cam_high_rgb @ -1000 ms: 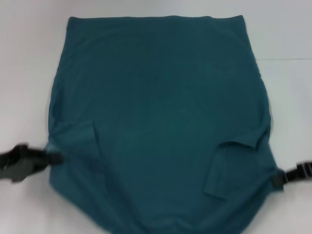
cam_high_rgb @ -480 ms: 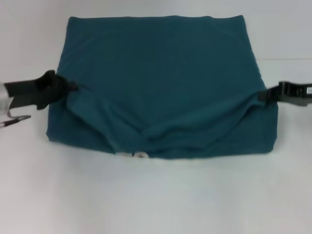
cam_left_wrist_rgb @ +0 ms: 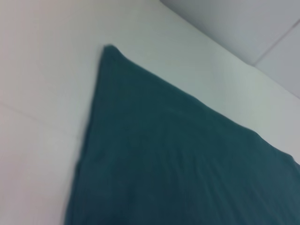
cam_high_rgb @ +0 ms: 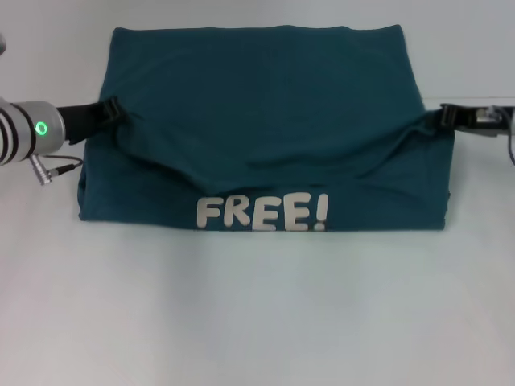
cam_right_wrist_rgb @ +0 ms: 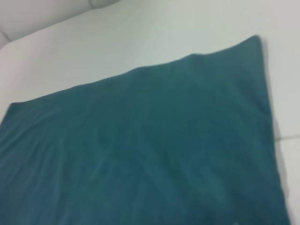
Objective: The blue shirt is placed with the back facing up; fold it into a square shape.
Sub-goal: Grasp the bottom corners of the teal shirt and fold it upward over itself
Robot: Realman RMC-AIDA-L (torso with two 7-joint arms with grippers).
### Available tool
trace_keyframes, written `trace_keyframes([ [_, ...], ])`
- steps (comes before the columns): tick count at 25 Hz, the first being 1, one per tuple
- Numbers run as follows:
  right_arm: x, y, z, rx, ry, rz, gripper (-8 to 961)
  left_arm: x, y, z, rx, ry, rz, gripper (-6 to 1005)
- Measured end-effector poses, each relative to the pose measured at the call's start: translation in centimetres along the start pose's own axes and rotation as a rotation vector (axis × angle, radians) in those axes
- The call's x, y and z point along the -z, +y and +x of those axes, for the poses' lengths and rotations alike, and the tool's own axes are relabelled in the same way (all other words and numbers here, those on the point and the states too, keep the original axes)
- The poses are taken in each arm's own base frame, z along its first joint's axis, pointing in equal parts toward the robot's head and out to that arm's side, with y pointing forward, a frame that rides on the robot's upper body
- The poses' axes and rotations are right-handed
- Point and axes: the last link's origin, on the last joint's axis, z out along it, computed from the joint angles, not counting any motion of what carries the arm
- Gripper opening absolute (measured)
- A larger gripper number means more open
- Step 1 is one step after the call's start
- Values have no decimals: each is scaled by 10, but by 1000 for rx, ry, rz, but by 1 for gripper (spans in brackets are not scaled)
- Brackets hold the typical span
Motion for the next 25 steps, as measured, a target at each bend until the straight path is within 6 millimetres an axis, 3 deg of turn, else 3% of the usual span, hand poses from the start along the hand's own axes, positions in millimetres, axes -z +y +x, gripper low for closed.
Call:
trace_keyframes([
  [8,-18,21,-17,99,-43,55,12,-7,5,11,-39,55,46,38],
  [16,-24,37,-36,151,-76,63,16,-9,10,20,-41,86,55,54],
  [25,-28,44,-43,184,-85,75,20,-11,17,24,-79,90,50,71],
])
